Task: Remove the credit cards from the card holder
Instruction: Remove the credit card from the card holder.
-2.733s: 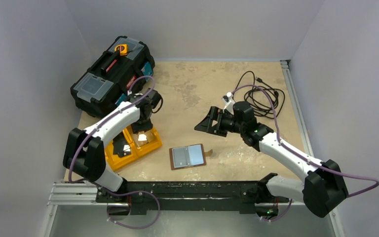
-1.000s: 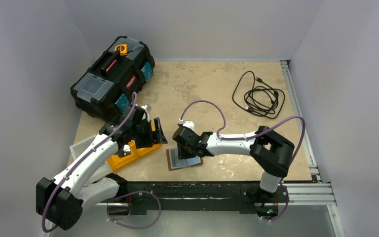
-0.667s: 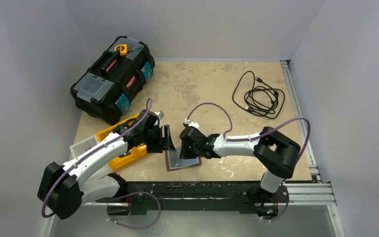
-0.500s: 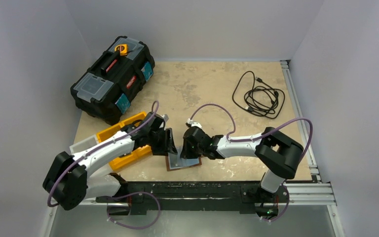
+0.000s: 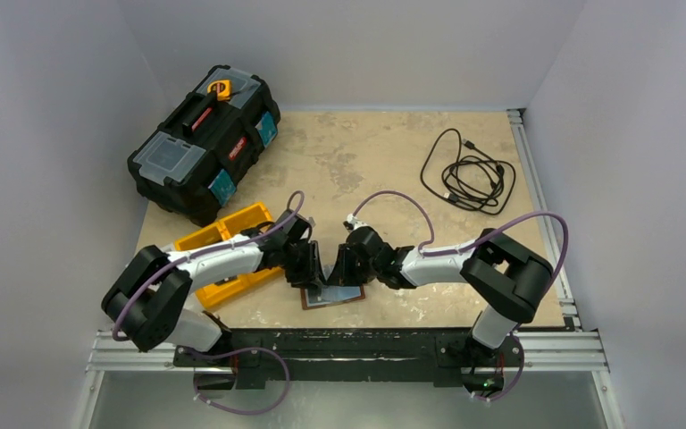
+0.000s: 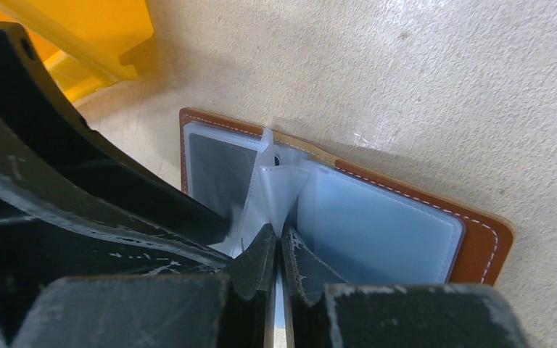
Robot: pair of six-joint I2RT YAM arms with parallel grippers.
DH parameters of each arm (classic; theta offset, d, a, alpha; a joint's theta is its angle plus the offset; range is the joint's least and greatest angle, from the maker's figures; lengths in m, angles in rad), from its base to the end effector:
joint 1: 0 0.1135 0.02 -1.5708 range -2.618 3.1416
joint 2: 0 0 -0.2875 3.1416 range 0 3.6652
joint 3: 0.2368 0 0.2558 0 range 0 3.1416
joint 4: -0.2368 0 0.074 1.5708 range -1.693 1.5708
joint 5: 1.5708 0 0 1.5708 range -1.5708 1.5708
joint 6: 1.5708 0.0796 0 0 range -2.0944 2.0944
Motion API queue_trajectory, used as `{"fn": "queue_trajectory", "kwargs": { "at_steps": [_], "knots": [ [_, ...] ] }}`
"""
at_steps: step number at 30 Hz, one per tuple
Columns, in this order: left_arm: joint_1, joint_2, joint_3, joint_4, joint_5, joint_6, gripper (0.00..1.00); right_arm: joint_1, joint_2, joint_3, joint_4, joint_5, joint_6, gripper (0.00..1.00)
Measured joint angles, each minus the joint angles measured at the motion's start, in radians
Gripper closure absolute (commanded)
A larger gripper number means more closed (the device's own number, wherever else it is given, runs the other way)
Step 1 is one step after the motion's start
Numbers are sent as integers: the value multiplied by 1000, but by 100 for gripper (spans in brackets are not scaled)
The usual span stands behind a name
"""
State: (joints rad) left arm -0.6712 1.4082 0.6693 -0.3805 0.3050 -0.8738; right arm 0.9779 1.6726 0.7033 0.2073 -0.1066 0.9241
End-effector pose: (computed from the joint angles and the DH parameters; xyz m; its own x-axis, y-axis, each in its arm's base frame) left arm 0.1912 -0.1823 0.1392 -0.9858 -0.1510 -0.0728 -0.0936 0.8563 -0.5079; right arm 0.1887 0.2952 0.1227 -0.9249 0.0475 -0.3773 -0.2149 0.7532 0.6216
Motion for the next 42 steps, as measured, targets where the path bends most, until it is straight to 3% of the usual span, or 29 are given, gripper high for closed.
{"fn": "queue_trajectory", "kwargs": {
  "at_steps": [3,9,13,21,32,35,42],
  "knots": [
    [-13,23,-2,29,11,-10,76,-5,0,-8,15,-13,2,97],
    [-33,50,-6,58,10,-33,100,-9,0,-9,18,-18,2,95],
    [-37,48,-6,49,-6,-35,100,-10,-6,-9,9,-19,1,88],
    [-43,-8,-6,-6,-51,-34,100,-11,-126,-4,-134,10,-11,63],
    [-106,-47,13,-18,-69,-34,100,-43,-284,32,-325,110,-29,56],
    [-126,-36,45,-16,-69,-35,96,-71,-334,24,-351,124,-31,55],
    [-171,74,134,14,-59,-47,69,-100,-420,5,-404,153,-35,55]
  ]
}}
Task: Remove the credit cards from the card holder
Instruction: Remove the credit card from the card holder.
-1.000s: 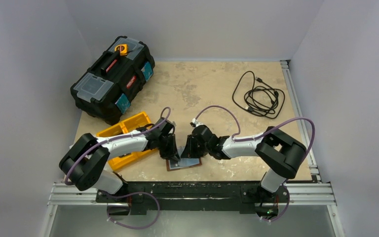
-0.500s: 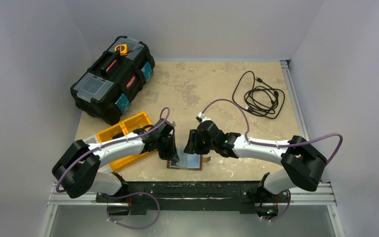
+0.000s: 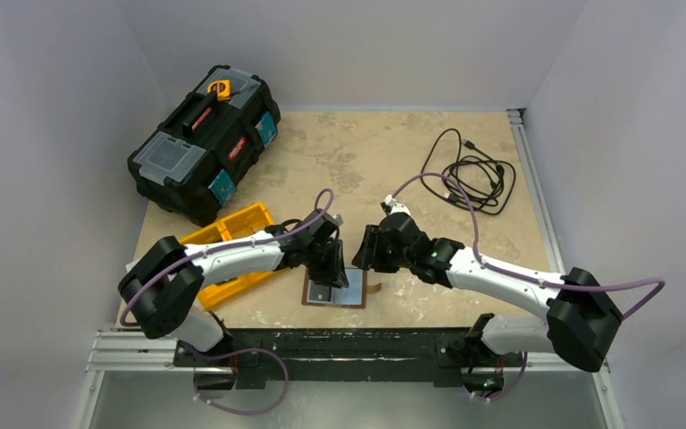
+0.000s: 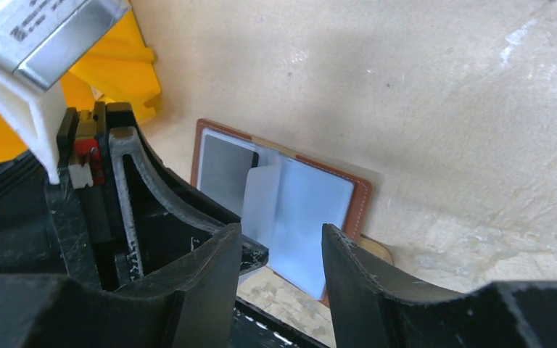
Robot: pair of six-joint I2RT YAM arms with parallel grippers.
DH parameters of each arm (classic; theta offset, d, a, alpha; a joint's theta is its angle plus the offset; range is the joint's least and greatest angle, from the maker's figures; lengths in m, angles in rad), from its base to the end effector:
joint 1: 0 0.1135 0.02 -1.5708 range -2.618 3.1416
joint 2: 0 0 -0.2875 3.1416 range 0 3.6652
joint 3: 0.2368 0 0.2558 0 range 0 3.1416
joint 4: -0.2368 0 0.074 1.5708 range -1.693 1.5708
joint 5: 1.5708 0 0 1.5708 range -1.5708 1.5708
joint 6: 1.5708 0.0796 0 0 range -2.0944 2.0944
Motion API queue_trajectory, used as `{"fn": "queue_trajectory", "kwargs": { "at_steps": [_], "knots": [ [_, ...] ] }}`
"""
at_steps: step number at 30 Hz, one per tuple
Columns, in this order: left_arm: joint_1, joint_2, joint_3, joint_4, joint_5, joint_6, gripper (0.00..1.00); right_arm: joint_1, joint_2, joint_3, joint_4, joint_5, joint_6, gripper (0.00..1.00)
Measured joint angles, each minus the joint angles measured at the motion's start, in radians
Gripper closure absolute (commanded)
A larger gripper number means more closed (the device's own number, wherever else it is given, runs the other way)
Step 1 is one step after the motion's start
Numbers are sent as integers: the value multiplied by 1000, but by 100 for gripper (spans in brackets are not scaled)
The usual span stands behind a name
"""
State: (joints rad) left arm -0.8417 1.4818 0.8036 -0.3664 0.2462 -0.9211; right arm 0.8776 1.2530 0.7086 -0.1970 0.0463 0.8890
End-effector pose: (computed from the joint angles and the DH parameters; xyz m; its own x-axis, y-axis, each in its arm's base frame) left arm 0.1865 -0.2379 0.1598 -0.9894 -0.0516 -0.1360 0.0282 0.8491 -0.5274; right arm 0.1863 0.2185 0.2055 -0.8516 0.1887 -0.4890 -0.1354 0.8221 0.5530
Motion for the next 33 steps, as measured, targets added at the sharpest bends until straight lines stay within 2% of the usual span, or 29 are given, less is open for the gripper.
{"fn": "queue_trajectory", "kwargs": {
  "at_steps": [5,11,18,22,28,33],
  "knots": [
    [-16,94,47,35,22,-4,56,0,-30,-31,-28,12,1,55],
    [-18,177,68,77,60,-15,51,0,-50,-59,-39,15,7,55],
    [-18,188,77,99,80,-29,51,0,-50,-59,-55,15,8,58],
    [-18,144,77,44,37,-25,50,0,-50,-59,-56,14,8,58],
    [2,-16,77,-89,-69,2,50,0,-36,-58,-51,13,7,59],
    [80,-145,45,-155,-129,27,58,20,16,-40,-47,13,7,60]
  ]
}}
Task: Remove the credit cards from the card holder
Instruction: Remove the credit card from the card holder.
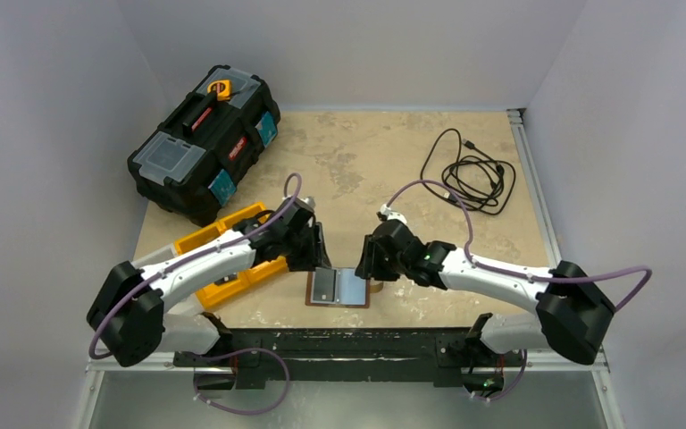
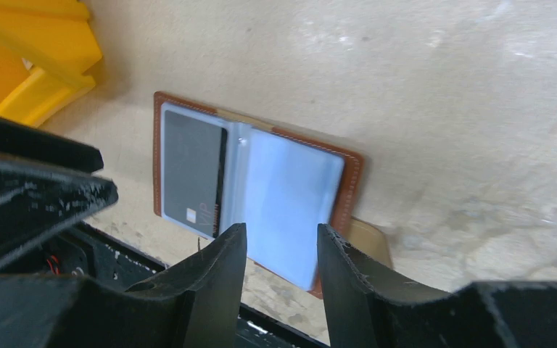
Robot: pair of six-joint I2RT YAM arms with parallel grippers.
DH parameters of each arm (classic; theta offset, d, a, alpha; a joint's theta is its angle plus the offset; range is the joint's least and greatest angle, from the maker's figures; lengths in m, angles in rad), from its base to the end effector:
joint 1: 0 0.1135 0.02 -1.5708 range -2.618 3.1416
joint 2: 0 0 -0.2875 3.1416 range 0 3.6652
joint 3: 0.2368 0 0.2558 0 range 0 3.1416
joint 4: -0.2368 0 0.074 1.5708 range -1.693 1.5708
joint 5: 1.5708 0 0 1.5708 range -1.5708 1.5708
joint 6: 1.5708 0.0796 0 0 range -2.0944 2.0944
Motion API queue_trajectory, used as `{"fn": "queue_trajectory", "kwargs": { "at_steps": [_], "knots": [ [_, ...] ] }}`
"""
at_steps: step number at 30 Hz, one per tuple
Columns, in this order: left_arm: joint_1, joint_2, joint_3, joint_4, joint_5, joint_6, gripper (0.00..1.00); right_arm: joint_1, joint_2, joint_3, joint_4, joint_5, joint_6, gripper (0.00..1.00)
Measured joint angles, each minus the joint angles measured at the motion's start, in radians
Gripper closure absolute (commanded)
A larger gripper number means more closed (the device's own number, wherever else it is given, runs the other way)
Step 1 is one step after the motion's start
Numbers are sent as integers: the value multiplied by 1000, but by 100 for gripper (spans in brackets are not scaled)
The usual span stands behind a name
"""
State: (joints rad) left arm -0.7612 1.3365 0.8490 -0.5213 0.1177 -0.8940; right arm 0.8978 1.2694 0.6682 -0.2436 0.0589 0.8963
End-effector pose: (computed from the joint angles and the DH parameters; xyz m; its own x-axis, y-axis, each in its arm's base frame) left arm 0.1982 -0.2017 0.2002 -0.9531 -0.1613 -0.2563 -0.0202 0.8783 -0.4777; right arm 0.1754 0.2125 0.1821 -0.8818 0.1447 -0.4490 -0.1082 0.8644 0.4910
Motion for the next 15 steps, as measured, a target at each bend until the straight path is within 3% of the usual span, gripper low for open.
{"fn": "queue_trajectory", "kwargs": {
  "at_steps": [5,11,15],
  "knots": [
    [82,-50,-78,-24,-9,29,67,53,110,64,45,-20,1,64],
    [86,-24,-96,-9,11,50,82,73,250,103,159,-88,7,66],
    [86,17,-97,16,17,50,87,72,317,103,204,-138,18,66]
  ]
}}
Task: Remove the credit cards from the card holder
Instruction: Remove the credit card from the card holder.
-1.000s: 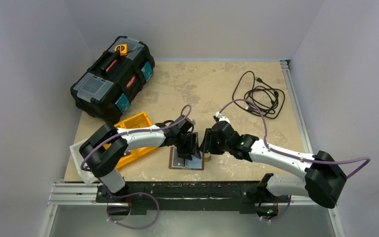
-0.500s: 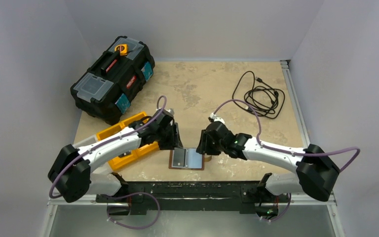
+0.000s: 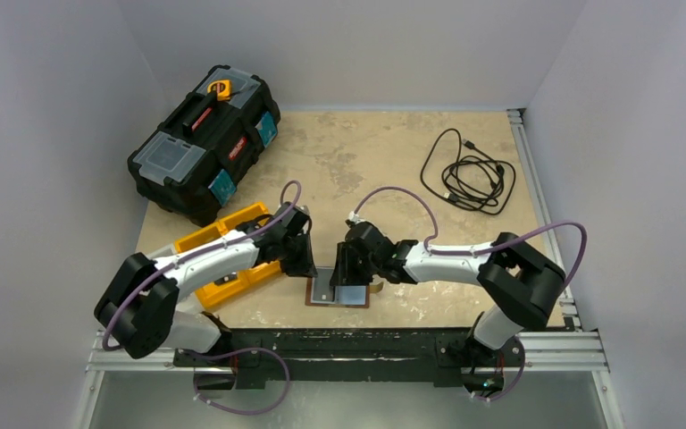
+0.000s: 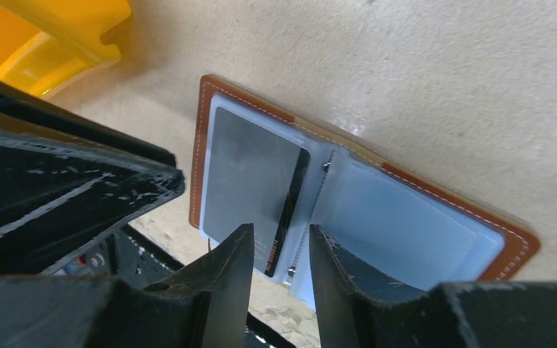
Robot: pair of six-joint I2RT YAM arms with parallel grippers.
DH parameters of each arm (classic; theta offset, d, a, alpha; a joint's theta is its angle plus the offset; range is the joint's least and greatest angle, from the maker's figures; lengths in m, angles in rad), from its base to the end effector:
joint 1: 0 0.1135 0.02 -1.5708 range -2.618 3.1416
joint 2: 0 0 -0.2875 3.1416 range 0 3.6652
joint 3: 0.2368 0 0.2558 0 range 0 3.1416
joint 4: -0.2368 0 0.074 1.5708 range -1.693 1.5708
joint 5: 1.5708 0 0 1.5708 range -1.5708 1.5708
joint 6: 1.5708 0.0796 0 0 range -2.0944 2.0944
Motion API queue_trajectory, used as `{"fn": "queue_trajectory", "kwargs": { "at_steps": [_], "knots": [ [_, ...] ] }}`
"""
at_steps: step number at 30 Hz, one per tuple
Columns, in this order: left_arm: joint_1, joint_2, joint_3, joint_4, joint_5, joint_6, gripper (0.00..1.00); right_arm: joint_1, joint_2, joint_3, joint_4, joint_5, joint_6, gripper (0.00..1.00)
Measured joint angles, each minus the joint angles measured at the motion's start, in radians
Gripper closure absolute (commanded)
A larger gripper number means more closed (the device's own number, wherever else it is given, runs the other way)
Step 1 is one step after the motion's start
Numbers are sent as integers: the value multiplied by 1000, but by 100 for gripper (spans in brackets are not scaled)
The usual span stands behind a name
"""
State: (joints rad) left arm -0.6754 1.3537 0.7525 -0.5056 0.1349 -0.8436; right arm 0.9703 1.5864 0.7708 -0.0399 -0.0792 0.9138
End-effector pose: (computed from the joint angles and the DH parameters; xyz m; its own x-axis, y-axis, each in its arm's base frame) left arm 0.2005 -0.1743 0.1664 -0.9619 -0.1779 -0.2077 -0.0783 0.9068 -0.4143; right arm 0.1865 0.2834 0.1453 -0.9350 0.0317 -0.3533 -0.1825 0.8111 0.5558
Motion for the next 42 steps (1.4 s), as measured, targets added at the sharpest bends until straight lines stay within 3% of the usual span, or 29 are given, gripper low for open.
{"fn": "queue_trajectory", "kwargs": {
  "at_steps": [17,22,29,35,42],
  "knots": [
    [-4,108,-32,121,43,-12,100,-44,49,-63,177,-112,44,67],
    [-43,116,-34,145,39,-41,99,-64,63,-84,237,-161,55,67],
    [-63,78,-37,95,-14,-62,89,-83,80,-98,292,-197,62,67],
    [-63,-6,-37,-19,-91,-54,89,-88,80,-110,313,-203,63,67],
    [-63,8,-37,-23,-94,-54,92,-89,80,-113,318,-204,63,67]
  ]
}}
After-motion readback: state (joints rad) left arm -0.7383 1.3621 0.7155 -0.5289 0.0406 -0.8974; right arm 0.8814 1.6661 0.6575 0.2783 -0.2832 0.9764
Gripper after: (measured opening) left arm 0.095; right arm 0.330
